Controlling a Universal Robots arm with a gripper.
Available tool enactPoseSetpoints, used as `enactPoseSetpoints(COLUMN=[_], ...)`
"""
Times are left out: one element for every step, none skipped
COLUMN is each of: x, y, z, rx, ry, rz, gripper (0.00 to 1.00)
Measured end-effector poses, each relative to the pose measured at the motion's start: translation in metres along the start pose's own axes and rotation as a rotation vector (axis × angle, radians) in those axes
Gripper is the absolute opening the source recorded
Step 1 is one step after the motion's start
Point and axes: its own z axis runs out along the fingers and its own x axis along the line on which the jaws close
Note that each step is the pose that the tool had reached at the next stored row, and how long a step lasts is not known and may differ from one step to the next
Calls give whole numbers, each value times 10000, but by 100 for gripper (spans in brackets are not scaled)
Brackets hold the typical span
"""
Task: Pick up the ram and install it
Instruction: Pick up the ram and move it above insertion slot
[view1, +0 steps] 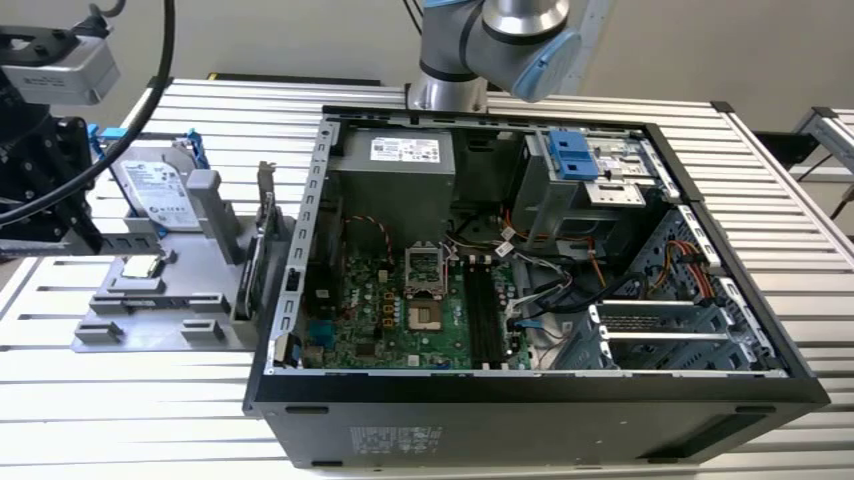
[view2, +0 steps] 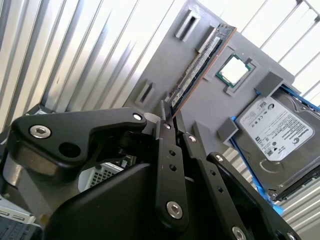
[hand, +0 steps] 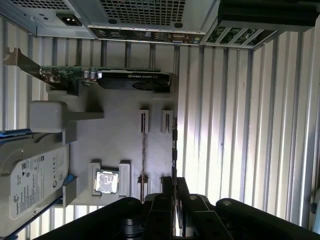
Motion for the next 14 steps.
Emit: enactPoseSetpoints(x=[0,0,0,0,0,0,0,0,0,0,0,0,-1,-1], y=[0,0,0,0,-1,-1,-1,-1,-1,-1,-1,-1,-1,-1], z=[-2,-4,-5,-7,-9,-11,-13,-15,-17,-19,-22,-25,-29,-32], rx=[0,0,0,0,1,1,0,1,1,1,1,2,2,1], ry=[0,0,0,0,0,0,0,-1,0,0,-1,-1,-1,-1], rz=[1,2,4,4,6,7,8,10,11,12,14,15,16,18], gripper=[0,0,0,0,0,0,0,0,0,0,0,0,0,0])
